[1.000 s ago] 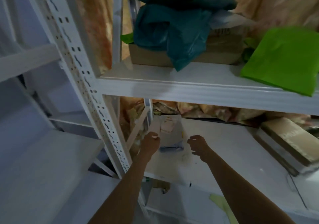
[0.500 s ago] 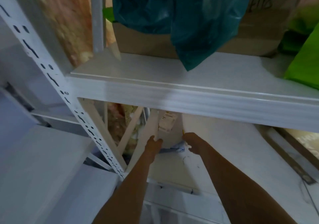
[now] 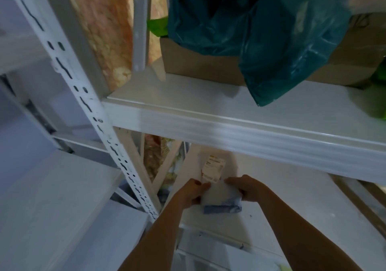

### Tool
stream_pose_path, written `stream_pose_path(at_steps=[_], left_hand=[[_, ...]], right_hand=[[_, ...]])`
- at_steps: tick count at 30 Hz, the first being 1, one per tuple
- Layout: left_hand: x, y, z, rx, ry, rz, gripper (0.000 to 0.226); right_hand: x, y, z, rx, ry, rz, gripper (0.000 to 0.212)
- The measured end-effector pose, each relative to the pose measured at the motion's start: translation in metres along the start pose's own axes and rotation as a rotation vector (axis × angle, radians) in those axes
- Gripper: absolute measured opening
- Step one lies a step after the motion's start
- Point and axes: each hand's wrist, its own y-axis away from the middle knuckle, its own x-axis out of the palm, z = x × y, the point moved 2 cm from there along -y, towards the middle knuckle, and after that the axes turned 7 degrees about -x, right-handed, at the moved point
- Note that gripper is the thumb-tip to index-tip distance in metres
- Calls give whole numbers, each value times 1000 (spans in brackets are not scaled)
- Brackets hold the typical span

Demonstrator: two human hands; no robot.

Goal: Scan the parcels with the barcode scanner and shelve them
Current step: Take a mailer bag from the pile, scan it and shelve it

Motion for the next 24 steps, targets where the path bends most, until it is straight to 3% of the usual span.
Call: stream_pose_path(at_steps=[3,7,15,21,24], left_hand=[[-7,23,8,-27,-46,137,47],[-21,58,34,-81,-74,134,38],[-58,121,112,-10,78,3,49],[-117,225,189,-21,129,-138,65],[-158,295,227,13,233,-261,61]], right_hand=[[0,4,-1,-25,-12,19,43],[17,17,-5,-21,84,216,38],[75,46,-58,14,166,520,71],[183,110,-93,48,179,829,55],[260,147,-105,48,206,958,70]])
